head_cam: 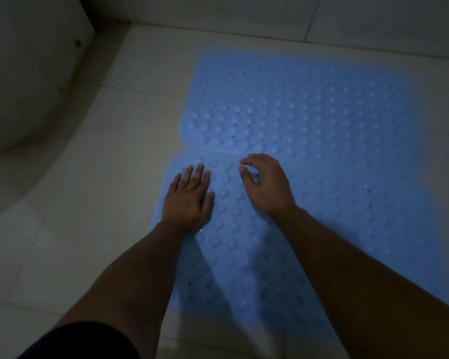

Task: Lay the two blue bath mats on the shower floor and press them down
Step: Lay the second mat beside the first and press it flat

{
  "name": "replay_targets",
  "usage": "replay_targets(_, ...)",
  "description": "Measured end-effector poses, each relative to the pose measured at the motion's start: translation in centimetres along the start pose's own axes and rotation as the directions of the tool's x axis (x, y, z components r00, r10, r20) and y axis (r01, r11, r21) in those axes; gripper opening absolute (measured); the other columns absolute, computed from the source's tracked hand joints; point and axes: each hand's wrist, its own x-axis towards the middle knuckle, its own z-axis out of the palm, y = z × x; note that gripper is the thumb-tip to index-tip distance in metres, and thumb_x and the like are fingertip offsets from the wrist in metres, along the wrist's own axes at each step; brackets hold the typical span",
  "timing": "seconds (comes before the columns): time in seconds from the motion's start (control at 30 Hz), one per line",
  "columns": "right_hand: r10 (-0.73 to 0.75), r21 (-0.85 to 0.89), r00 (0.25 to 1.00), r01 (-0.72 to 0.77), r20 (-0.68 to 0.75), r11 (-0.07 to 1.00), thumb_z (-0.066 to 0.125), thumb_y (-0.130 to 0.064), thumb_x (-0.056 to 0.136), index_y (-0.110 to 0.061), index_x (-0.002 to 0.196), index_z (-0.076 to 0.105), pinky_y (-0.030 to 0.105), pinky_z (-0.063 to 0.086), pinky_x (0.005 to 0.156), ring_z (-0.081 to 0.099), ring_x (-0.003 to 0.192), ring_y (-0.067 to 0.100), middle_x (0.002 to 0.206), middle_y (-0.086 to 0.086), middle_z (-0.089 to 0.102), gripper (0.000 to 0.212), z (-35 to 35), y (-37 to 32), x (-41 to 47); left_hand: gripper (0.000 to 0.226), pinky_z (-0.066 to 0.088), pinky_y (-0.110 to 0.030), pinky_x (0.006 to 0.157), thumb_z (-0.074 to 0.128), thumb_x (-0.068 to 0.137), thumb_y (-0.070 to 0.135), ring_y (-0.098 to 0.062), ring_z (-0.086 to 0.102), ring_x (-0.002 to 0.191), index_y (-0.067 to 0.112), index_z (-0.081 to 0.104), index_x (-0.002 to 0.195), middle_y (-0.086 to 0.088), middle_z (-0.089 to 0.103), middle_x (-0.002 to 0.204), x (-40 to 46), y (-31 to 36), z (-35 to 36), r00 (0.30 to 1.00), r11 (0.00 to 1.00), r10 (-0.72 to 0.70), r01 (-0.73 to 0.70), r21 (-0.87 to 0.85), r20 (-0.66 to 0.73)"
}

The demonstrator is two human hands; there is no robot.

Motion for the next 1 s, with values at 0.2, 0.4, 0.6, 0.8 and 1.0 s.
replay_targets(0.2,0.018,-0.012,1.0,-0.018,-0.011,1.0,0.058,-0.039,0.094,-0.021,0.109,0.073,0.037,0.049,0.1,0.059,0.117,0.019,0.118,-0.001,0.068,0.027,-2.7,-2.9,0.1,0.072,0.038,-0.045,0.116,0.022,0.094,0.05,-0.034,0.044,0.143,0.013,0.048,0.15,-0.013,0.048,0.154,1.8,-0.9,-6.8,0.994,0.99,0.036,-0.022,-0.141,0.102)
replay_targets(0.4,0.006,-0.019,1.0,-0.005,0.013,1.0,0.059,-0.038,0.096,-0.022,0.11,0.072,0.032,0.047,0.099,0.058,0.118,0.017,0.12,-0.003,0.066,0.025,-2.2,-3.4,-1.3,0.072,0.021,-0.052,0.125,0.024,0.101,0.056,-0.037,0.015,0.155,0.013,0.031,0.159,-0.014,0.022,0.167,-4.0,-0.4,-1.7,0.993,0.994,0.095,-0.091,-0.056,0.07)
replay_targets(0.6,-0.012,0.0,1.0,0.012,0.005,1.0,0.059,-0.036,0.096,-0.022,0.109,0.073,0.034,0.048,0.1,0.058,0.117,0.016,0.117,-0.003,0.067,0.023,-0.8,-1.9,-1.6,0.079,0.005,-0.052,0.127,0.03,0.102,0.064,-0.026,-0.01,0.158,0.02,0.009,0.164,-0.006,-0.005,0.171,-5.6,0.5,1.2,0.999,0.996,0.048,-0.048,0.069,-0.002)
replay_targets(0.8,-0.003,-0.033,1.0,0.002,-0.024,0.999,0.059,-0.034,0.095,-0.02,0.104,0.073,0.041,0.051,0.096,0.062,0.113,0.021,0.113,0.0,0.069,0.022,0.0,0.4,-1.0,0.08,0.008,-0.053,0.126,0.029,0.101,0.066,-0.027,-0.008,0.158,0.019,0.011,0.164,-0.006,-0.003,0.172,-5.3,0.4,1.5,0.998,0.997,0.052,-0.05,0.062,-0.028)
replay_targets(1.0,0.089,-0.147,0.989,-0.071,0.121,0.987,0.055,-0.041,0.089,-0.023,0.104,0.074,0.04,0.05,0.098,0.062,0.111,0.023,0.113,0.0,0.069,0.03,-0.5,-1.1,-2.2,0.092,-0.003,-0.051,0.127,0.025,0.093,0.081,-0.023,-0.019,0.156,0.026,0.001,0.164,-0.002,-0.017,0.17,-4.9,0.1,0.4,0.99,0.999,0.045,-0.043,-0.018,0.132)
